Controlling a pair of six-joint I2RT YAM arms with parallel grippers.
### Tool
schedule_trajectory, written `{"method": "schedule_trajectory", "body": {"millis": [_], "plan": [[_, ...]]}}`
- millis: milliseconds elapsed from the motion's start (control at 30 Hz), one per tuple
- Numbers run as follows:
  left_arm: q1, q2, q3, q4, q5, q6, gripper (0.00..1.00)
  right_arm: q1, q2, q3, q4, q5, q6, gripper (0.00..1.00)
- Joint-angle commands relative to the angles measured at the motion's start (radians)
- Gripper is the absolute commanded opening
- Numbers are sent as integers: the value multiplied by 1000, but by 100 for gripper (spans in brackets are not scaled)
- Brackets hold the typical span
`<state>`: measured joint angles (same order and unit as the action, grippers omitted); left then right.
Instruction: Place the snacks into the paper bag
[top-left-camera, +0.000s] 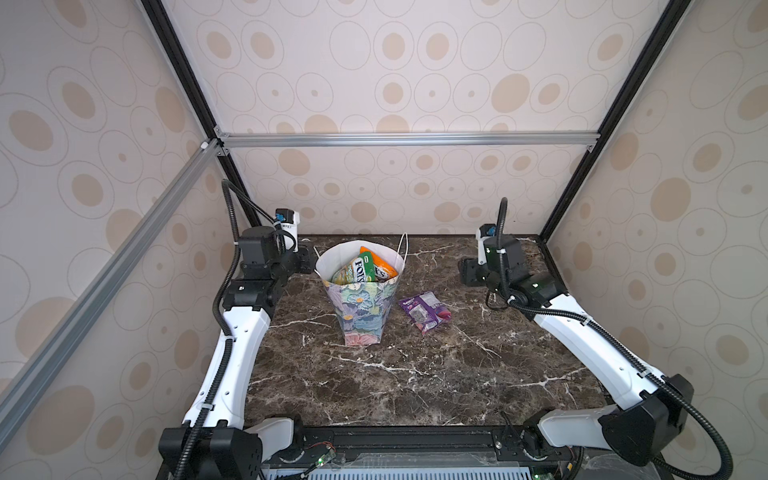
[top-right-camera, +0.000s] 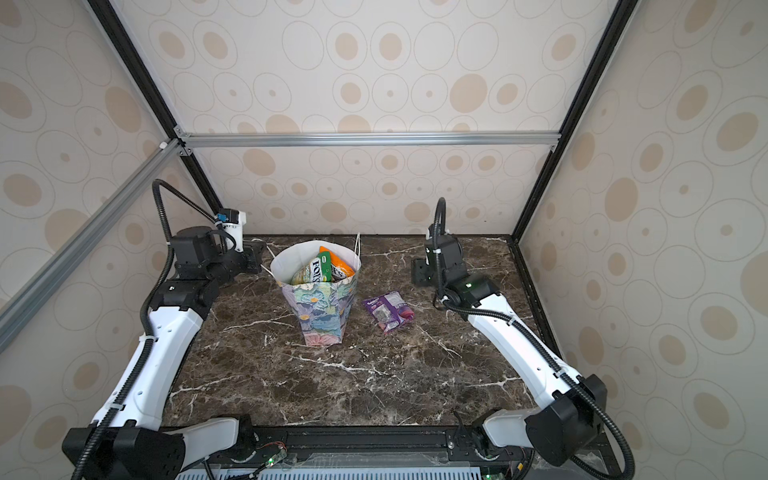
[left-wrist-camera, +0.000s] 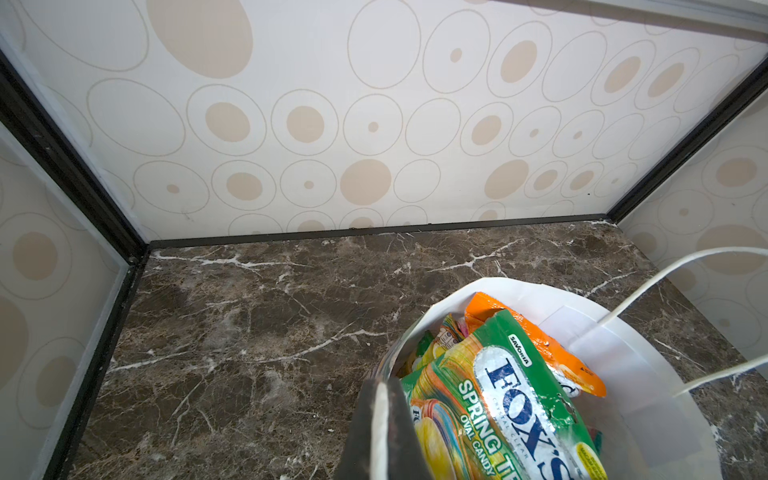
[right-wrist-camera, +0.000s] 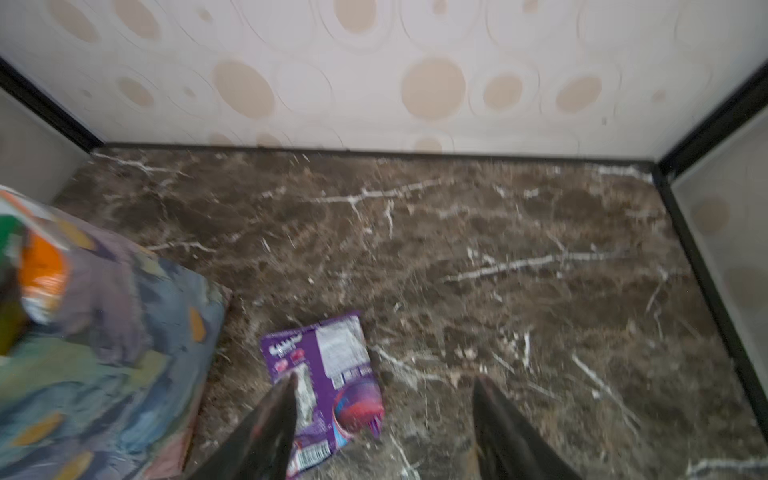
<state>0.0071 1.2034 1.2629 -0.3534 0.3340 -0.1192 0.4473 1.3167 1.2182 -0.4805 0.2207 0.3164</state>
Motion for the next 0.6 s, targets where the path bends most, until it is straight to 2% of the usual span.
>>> {"method": "schedule_trajectory", "body": {"millis": [0, 200, 400, 567], "plan": [[3, -27, 37, 102, -1, 27, 1, -23, -64, -106, 14, -123, 128, 68], [4, -31, 38, 103, 9, 26, 2, -50, -19, -210, 67, -161, 136, 70], [4, -34, 38, 103, 14, 25, 2, -61, 125, -224, 142, -299, 136, 72], [4, -29, 39, 102, 27, 21, 2, -61, 215, -212, 172, -362, 114, 72]]}}
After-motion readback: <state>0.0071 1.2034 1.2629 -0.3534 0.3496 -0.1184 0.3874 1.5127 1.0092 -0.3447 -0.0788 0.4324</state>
